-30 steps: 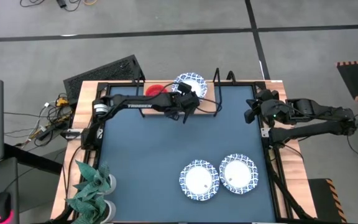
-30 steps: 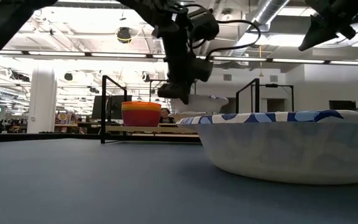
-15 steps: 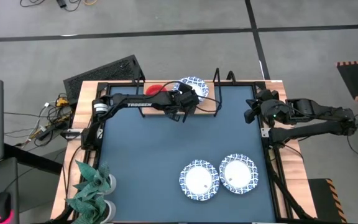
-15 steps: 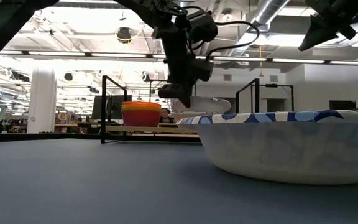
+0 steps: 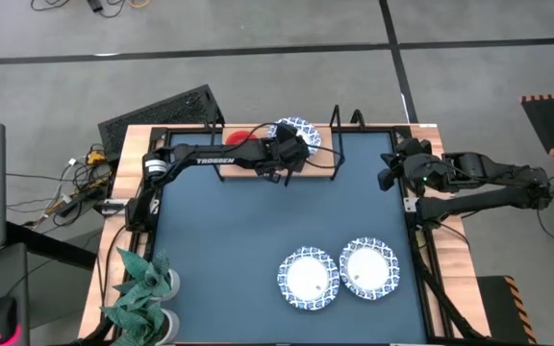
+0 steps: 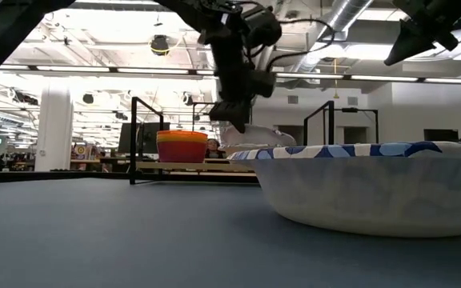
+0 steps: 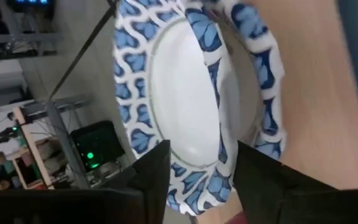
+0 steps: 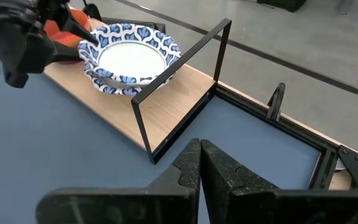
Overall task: Place and stack bowls onto a shelf
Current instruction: Stack the top right blue patterned paper bowl into the blue patterned paper bowl on the shelf, then stack the left blue patterned paper bowl into the blue patterned paper bowl on the shelf
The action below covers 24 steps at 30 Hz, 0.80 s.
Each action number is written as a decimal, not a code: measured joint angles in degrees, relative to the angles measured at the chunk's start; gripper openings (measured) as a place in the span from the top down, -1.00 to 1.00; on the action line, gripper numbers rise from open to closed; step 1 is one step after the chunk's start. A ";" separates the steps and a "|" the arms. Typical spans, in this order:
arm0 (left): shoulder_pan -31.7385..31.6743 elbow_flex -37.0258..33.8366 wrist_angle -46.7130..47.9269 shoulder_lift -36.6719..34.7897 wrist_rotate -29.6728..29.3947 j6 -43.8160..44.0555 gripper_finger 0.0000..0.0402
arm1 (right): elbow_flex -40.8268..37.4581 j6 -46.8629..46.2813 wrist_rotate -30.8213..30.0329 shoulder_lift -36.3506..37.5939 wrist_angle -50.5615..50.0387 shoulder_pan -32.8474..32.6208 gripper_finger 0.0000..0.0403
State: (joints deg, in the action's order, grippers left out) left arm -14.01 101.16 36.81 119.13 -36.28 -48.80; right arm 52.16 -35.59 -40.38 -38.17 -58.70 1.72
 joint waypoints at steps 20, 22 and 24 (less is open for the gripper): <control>0.12 13.03 17.73 -0.31 25.34 23.92 0.06 | -0.04 0.02 0.11 -0.02 -0.92 -0.01 0.84; 0.41 14.45 19.75 -0.37 36.76 27.88 0.06 | -0.04 0.02 0.09 0.00 -0.90 -0.07 0.84; 1.39 14.70 21.00 -0.37 46.10 31.31 0.07 | -0.04 0.04 0.11 -0.02 -0.90 -0.07 0.84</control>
State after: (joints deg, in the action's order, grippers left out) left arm -12.62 115.85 57.80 118.76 9.81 -17.48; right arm 52.12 -35.55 -40.27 -38.20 -59.59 1.65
